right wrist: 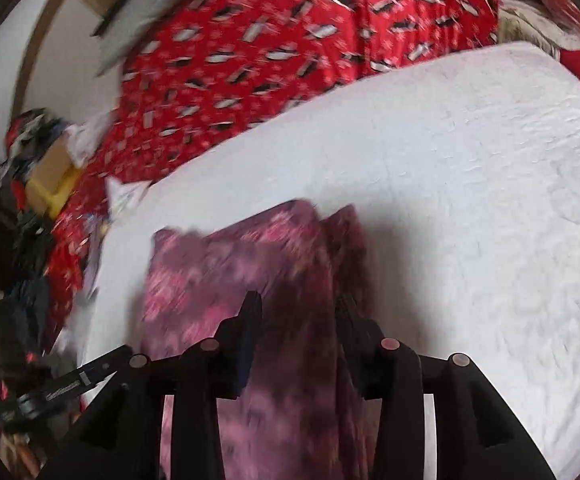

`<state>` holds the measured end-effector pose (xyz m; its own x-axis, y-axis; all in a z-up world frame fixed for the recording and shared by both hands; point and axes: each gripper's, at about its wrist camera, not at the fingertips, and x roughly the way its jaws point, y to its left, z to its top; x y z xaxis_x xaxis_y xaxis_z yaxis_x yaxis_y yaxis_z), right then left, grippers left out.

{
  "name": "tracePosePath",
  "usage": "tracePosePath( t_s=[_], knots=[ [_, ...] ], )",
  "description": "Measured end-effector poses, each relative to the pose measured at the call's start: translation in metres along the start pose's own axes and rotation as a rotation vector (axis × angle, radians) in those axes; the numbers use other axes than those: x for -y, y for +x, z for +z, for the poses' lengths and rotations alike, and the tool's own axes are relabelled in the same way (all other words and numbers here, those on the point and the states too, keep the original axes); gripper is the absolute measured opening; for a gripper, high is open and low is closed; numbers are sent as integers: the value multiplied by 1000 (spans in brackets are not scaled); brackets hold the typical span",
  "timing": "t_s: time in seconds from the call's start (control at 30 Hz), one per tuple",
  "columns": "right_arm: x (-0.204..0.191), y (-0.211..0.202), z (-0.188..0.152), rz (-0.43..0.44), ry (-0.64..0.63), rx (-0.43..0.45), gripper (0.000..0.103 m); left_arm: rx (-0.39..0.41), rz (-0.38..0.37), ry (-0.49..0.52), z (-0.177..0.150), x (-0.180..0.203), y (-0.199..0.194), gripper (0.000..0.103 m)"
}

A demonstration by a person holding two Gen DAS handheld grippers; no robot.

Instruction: Fold small clothes

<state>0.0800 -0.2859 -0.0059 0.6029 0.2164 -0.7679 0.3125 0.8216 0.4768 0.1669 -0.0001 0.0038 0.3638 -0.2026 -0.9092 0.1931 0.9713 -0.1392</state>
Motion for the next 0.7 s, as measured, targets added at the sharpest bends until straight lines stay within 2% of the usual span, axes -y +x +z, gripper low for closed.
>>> tracePosePath(
  t_s=[0.07, 0.1, 0.13, 0.17, 0.23, 0.3, 0.37, 0.4, 0.5, 0.57, 0.6, 0.63, 0.7],
  knots=[
    [4, 21, 9, -21, 26, -26, 41, -12, -1, 10, 14, 6, 9, 61],
    [6, 28, 12, -33, 23, -50, 36, -9, -1, 12, 20, 8, 11, 61],
    [4, 32, 11, -45, 12, -70, 27, 0, 3, 17, 26, 10, 13, 61],
    [0, 36, 14, -43, -19, -74, 8, 9, 3, 21, 31, 12, 14, 61],
    [-5, 22, 17, 17, -64, 25, 8, 33, 9, 22, 37, 12, 21, 63],
    [3, 14, 15, 53, -32, 84, 7, 33, 33, 8, 37, 10, 35, 68],
    [18, 27, 12, 27, 18, 70, 7, 11, 56, 9, 39, 10, 52, 73],
    [27, 42, 9, 11, 37, 11, 8, 6, 54, 12, 41, 8, 57, 73],
    [29, 40, 9, 36, 80, 5, 10, 14, 34, -7, 43, 2, 43, 72],
    [20, 25, 17, 42, 68, 59, 15, 57, -17, -52, 41, -2, 25, 72],
    [14, 19, 21, 77, 43, 102, 15, 78, -38, -62, 40, 0, 19, 72],
    [8, 15, 23, 113, 15, 132, 15, 90, -30, -57, 39, 5, 17, 72],
    [-7, 18, 28, 136, -34, 131, 15, 91, 7, -29, 41, 17, 23, 72]
  ],
)
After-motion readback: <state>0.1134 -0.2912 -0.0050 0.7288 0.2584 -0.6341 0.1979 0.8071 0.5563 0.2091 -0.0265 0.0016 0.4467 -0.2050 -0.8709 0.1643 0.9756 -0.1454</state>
